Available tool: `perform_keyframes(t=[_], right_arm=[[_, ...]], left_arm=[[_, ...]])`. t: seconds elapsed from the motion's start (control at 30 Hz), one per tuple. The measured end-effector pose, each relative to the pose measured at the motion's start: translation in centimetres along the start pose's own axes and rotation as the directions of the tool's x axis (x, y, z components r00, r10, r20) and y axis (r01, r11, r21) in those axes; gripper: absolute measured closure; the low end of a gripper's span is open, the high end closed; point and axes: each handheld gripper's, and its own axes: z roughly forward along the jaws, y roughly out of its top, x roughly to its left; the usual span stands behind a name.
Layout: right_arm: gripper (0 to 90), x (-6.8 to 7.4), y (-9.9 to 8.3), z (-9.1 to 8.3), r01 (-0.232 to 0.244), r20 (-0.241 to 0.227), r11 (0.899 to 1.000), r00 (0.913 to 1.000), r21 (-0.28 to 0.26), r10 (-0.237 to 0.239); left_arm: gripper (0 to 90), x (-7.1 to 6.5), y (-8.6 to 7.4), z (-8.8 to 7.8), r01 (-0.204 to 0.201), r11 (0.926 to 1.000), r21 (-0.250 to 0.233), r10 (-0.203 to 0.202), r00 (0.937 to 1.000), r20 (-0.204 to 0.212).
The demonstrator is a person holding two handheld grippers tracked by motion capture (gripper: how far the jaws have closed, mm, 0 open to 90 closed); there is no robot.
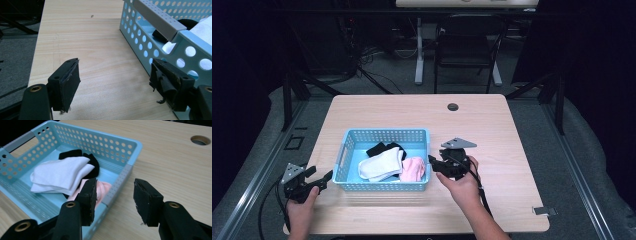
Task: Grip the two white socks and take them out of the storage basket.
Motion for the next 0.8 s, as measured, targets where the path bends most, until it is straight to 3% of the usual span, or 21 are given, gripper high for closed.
perform_keyframes(t=[0.13,0.3,0.47,0.6,0.8], right_arm=[[57.4,0.9,1.1,1.2,-0.001,-0.023,1.0,0.9997,0.005,0.002],[59.7,1.8,2.1,2.8,-0.037,-0.06,0.999,0.9975,0.024,0.038],[64.2,3.2,3.5,6.0,-0.068,-0.089,0.992,0.993,0.109,0.078],[65.7,3.9,4.1,8.1,-0.113,-0.11,0.973,0.9844,0.202,0.137],[66.3,4.2,4.6,11.0,-0.174,-0.122,0.927,0.9667,0.332,0.225]], left_arm=[[23.8,0.0,0.0,0.0,0.0,1.0,-0.001,0.0,1.0,-0.001],[23.8,0.0,0.0,0.0,0.001,1.0,-0.002,-0.001,1.0,0.001],[23.8,0.1,0.0,0.0,0.003,1.0,-0.006,-0.003,1.0,0.0],[23.8,0.1,0.0,0.0,0.002,1.0,-0.006,-0.002,1.0,0.001],[23.8,0.1,0.0,0.0,0.006,1.0,-0.008,-0.006,1.0,0.003]])
